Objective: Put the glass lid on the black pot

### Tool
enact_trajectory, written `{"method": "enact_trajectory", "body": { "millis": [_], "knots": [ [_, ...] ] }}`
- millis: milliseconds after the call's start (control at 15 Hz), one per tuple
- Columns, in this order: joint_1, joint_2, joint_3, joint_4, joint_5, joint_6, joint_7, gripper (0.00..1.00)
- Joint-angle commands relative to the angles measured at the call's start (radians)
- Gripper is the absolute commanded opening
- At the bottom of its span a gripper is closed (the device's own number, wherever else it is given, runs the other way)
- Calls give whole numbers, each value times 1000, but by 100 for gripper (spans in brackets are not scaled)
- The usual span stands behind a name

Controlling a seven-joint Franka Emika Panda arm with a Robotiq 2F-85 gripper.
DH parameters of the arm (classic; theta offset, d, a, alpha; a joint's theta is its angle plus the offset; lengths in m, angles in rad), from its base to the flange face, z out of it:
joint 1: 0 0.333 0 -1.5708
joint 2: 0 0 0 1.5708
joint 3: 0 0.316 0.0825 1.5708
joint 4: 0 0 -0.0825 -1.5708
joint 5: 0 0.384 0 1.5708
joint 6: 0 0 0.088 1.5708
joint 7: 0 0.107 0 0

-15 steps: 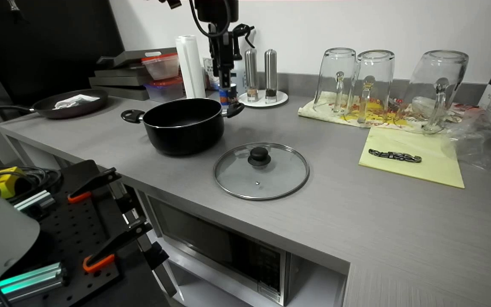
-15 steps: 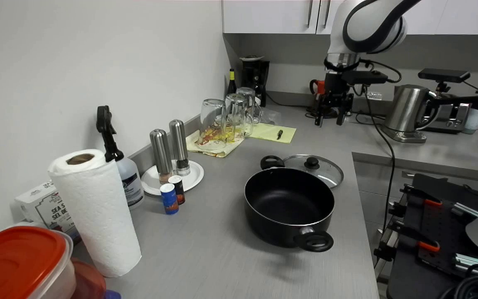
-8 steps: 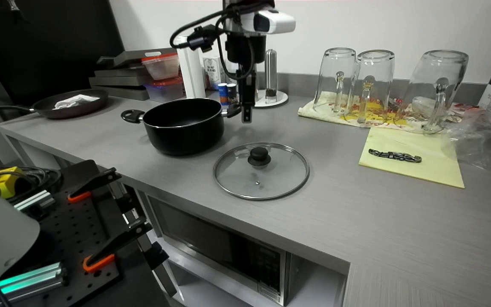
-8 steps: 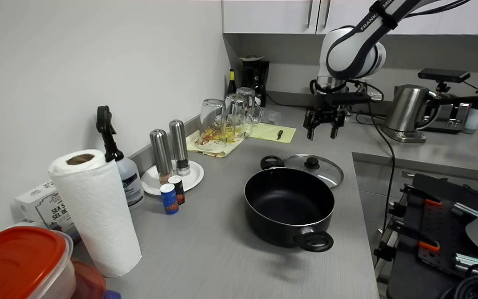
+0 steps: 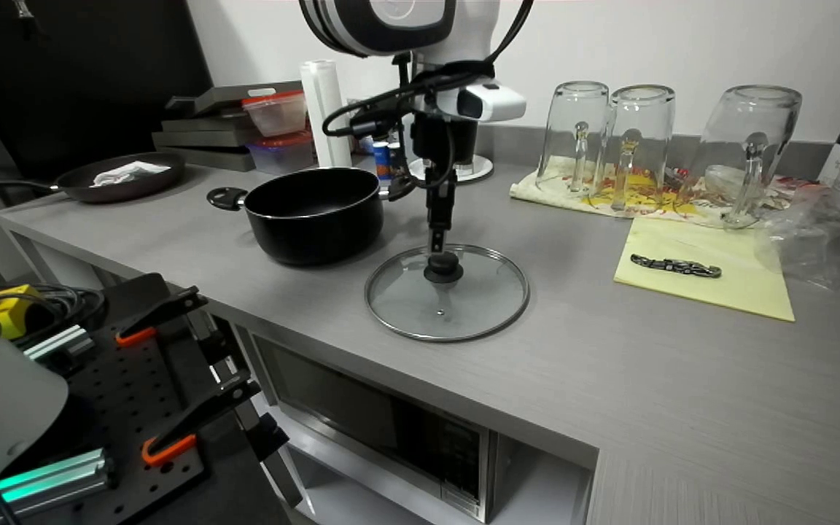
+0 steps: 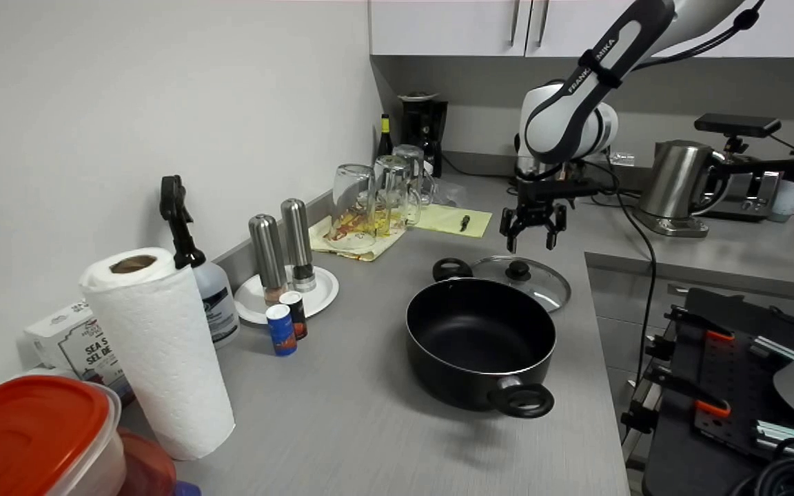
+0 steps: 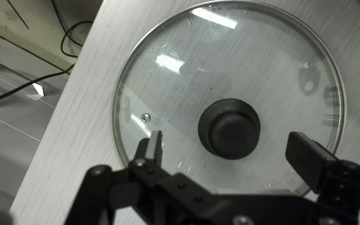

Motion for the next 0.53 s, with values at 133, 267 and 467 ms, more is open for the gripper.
{"method": "enact_trajectory", "body": {
  "millis": [133, 267, 467],
  "knots": [
    [26, 79, -12, 59, 40, 11, 4, 100],
    [26, 105, -12, 75, 51, 12, 2, 100],
    [21, 142, -12, 102, 74, 11, -2, 100]
  ]
}}
